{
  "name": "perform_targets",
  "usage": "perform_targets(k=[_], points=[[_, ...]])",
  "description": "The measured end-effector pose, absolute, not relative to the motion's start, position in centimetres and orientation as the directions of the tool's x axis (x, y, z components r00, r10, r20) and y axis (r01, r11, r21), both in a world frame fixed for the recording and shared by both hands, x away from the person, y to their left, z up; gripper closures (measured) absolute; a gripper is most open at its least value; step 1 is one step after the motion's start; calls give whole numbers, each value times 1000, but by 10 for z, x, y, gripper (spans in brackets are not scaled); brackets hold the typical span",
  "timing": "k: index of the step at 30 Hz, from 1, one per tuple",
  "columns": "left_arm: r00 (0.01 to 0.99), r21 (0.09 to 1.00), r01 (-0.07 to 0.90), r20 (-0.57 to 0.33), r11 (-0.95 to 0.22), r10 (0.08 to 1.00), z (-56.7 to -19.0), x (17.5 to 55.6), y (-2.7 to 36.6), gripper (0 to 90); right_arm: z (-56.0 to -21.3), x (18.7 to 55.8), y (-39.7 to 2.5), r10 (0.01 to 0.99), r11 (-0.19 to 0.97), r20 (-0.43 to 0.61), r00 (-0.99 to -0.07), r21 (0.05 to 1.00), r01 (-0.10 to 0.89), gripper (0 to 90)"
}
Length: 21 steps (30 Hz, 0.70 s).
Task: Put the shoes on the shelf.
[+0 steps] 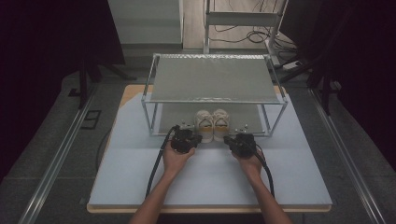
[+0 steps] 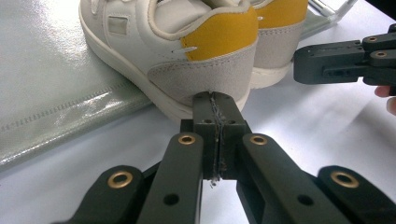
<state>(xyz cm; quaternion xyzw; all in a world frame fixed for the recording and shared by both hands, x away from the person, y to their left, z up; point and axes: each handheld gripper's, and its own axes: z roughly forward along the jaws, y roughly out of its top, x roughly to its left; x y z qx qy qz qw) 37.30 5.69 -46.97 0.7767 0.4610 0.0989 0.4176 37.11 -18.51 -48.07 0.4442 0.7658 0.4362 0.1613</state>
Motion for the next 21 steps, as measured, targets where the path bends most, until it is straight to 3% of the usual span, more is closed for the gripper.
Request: perform_targets(k=[21], points=[[549,723,647,-222,-241,806,-469,398,51,885,-479,379,-185,829,224,134,-543,811,541,898]])
